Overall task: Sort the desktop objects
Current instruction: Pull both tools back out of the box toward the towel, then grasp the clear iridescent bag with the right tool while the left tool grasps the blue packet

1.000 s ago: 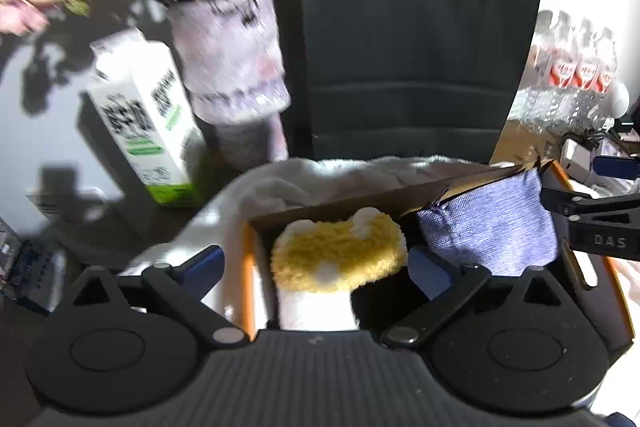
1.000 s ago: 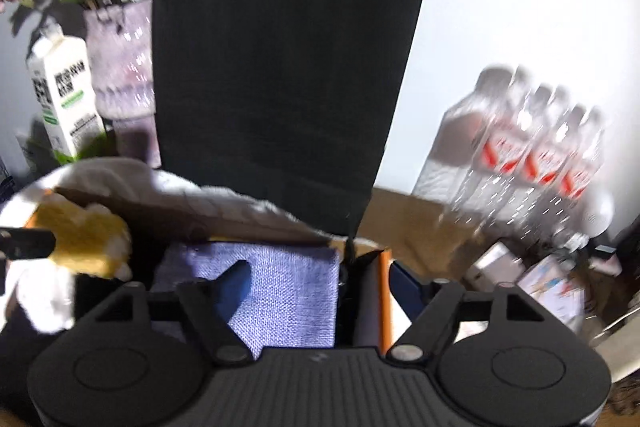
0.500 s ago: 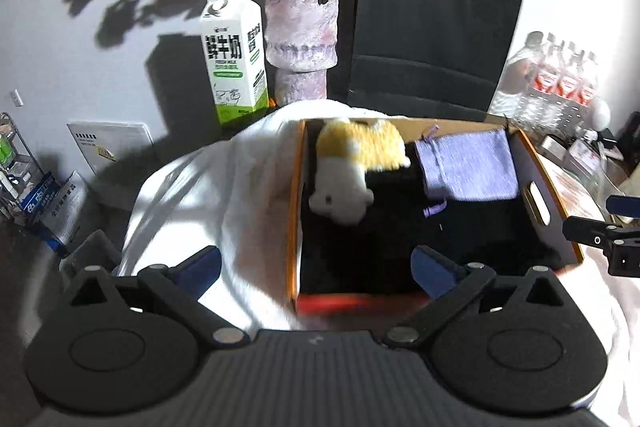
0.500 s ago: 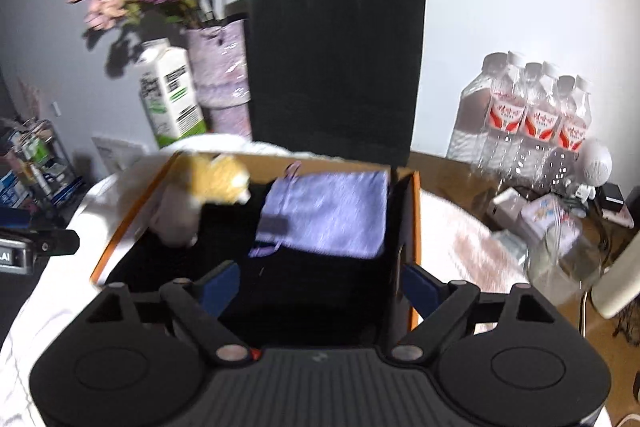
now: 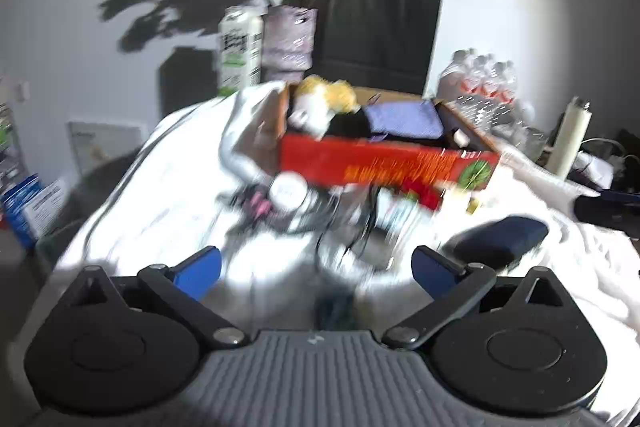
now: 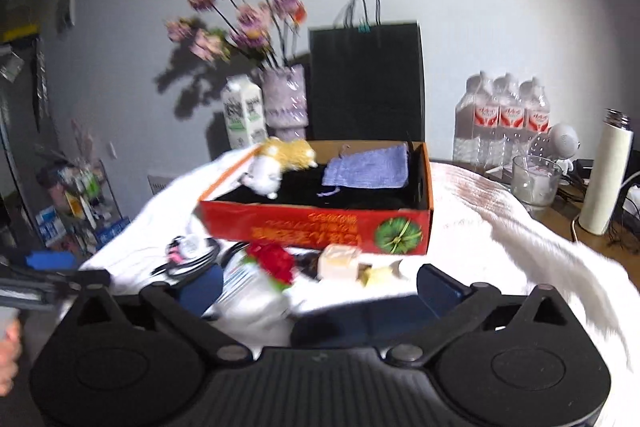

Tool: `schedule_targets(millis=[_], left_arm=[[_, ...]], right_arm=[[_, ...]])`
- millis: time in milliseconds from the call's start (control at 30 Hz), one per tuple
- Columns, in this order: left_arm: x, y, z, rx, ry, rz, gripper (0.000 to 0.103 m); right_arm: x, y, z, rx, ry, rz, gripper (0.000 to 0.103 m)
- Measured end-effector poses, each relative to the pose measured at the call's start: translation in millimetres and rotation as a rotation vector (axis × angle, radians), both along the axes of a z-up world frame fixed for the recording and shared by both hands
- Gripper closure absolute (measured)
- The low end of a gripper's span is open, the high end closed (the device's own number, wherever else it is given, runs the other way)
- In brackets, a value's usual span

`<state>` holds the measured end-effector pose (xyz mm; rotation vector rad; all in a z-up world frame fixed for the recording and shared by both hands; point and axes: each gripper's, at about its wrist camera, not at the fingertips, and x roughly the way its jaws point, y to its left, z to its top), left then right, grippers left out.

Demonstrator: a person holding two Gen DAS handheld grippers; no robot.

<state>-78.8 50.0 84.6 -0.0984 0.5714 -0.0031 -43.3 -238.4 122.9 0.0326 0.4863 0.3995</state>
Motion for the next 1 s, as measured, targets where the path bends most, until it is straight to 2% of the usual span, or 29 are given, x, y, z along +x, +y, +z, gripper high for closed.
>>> schedule_targets(millis=[133,200,267,333,433,533,667,767,900,1000], left_arm=[[-34,-8,-24,0.046,-0.083,0.062,0.0],[-42,-16,-30,0.098,-0.126,0.015,0.0],[-45,-23,-34,0.111,-0.131,-0.046,0.0],[-52,-30,-37,0.102,-0.177,-0.098,0.0],[-59,-41,-44,0.108,-0.227,-0.133,0.0],[-56,-50,-51,0.141,-0.204,-0.163,0.0],[-51,-53,-59,0.143,-0.225,-0.159,0.0],[-45,-54,-63,0.159,-0.216,-0.138,0.0],[-19,-48,-67,0.105,-0.073,-0.103,0.0],[1,-42,-70,0.069,-0.013,-0.04,0.0]], right_arm=[[-44,-3,-23,0.043,-0.072,-0.014,0.0],[-66,-2,-33,0.043,-0.132,-0.037,0.0],[-84,-3,-43,0.058,-0.196,-0.048,0.0],[-94,-4,-53,0.077,-0.222,-0.039,0.0],[-104,-6,-76,0.157,-0.24,0.008,0.0],[-100,2,-85,0.123,-0.19,0.023,0.0],[-90,9,-93,0.033,-0.156,-0.056,0.0],[-83,4,-96,0.049,-0.112,-0.077,0.0],[-73,-2,-97,0.032,-0.097,-0.102,0.0],[-61,-1,-99,0.022,-0.064,-0.096,0.0]])
